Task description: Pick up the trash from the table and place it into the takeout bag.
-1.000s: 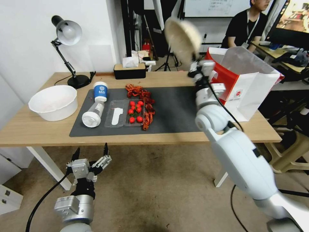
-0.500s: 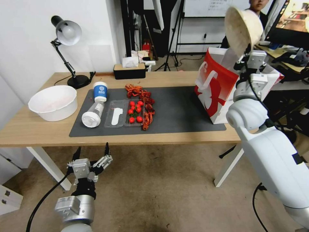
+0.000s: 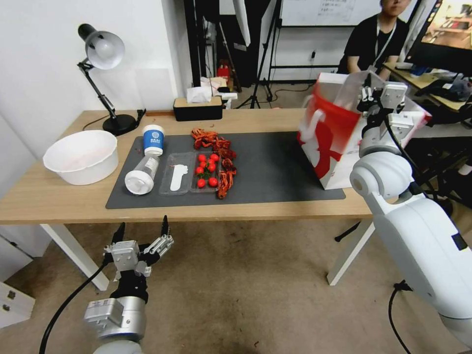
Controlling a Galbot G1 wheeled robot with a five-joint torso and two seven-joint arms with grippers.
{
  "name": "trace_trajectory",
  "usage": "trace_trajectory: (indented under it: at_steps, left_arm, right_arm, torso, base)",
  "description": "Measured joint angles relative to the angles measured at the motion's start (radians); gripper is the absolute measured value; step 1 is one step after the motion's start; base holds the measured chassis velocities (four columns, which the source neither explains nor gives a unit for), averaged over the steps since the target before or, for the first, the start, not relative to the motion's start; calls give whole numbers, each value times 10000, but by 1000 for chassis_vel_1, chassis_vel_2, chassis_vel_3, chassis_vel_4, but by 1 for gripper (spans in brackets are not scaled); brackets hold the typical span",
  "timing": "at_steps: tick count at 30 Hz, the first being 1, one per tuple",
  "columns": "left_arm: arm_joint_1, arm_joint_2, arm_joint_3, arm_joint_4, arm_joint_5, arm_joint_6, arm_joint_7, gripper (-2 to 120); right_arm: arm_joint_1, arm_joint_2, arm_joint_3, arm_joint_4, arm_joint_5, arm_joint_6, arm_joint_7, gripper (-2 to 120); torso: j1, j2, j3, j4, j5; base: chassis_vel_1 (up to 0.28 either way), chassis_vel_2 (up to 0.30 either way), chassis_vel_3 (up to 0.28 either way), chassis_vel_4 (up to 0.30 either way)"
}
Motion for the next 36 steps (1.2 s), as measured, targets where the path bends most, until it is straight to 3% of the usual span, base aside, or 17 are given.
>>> trace_trajectory:
  at_steps: [9, 12, 14, 24, 31, 36]
  left_arm:
    - [8, 24, -49, 0, 6, 5, 0, 100]
    - [30, 42, -99, -2, -27, 4, 1, 100]
    - [53, 55, -116, -21, -67, -2, 9, 100]
    - [61, 57, -100, -69, -137, -36, 75, 100]
    - [-49, 199, -242, -21, -291, -83, 139, 100]
    - [-83, 238, -233, 0, -172, -124, 212, 100]
  right_arm:
    - [-852, -230, -111, 1545, 2094, 353, -841, 95]
    - [-1528, -429, -109, 1986, 2486, 778, -1727, 99]
    - [-2359, -696, -87, 2278, 2644, 1560, -3021, 100]
    - [-5158, -981, 474, 2317, 1420, 3700, -4757, 100]
    - [-7425, -79, 912, 1595, -21, 5746, -5269, 100]
    - [-8142, 545, 882, 1306, -610, 6264, -5211, 100]
  torso:
    - [0, 0, -1, 1, -1]
    - [-1, 0, 0, -1, 1]
    - [-2, 1, -2, -1, 0]
    - [-3, 1, -1, -3, 0]
    - [-3, 2, -1, -2, -1]
    - [-1, 1, 0, 0, 0]
  base:
    - [0, 0, 0, 0]
    - [0, 0, 0, 0]
    - [0, 0, 0, 0]
    - [0, 0, 0, 0]
    - [0, 0, 0, 0]
    - [0, 0, 0, 0]
